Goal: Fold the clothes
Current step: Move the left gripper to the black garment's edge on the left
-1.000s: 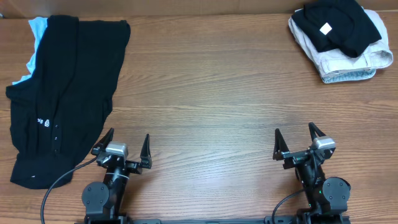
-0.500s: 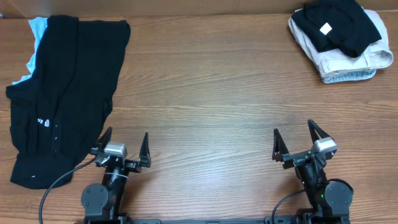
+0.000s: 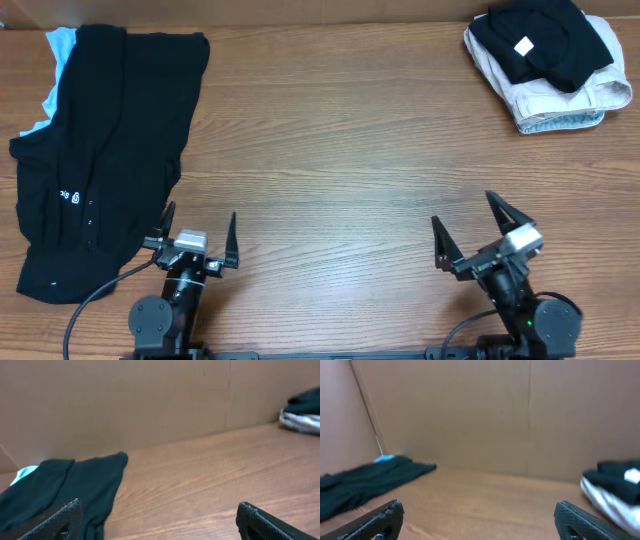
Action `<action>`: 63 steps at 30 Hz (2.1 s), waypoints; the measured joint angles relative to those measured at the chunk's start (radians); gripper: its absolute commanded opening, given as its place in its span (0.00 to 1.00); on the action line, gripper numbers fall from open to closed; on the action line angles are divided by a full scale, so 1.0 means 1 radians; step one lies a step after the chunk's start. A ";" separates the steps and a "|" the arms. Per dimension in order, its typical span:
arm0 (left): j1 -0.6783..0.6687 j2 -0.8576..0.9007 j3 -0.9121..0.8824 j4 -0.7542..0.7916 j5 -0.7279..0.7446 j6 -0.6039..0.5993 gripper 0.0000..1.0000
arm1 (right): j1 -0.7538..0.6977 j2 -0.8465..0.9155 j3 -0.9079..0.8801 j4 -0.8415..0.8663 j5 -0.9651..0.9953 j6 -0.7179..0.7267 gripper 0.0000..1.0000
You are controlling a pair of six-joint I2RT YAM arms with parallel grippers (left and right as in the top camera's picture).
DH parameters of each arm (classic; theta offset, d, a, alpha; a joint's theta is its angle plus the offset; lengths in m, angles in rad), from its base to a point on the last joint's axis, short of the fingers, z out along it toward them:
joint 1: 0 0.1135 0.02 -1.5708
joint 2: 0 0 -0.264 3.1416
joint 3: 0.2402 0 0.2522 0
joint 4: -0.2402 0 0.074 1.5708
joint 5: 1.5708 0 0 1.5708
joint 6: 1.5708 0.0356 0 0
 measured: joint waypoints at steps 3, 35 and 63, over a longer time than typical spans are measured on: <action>0.000 0.017 0.073 -0.084 -0.002 0.039 1.00 | 0.000 0.045 0.092 -0.044 -0.006 0.000 1.00; 0.000 1.547 1.114 -0.639 0.101 0.092 1.00 | 0.085 1.469 0.892 -0.332 -0.399 0.064 1.00; 0.000 1.860 1.115 -0.509 -0.294 -0.006 0.91 | 0.332 1.626 0.892 -0.241 -0.264 0.132 0.91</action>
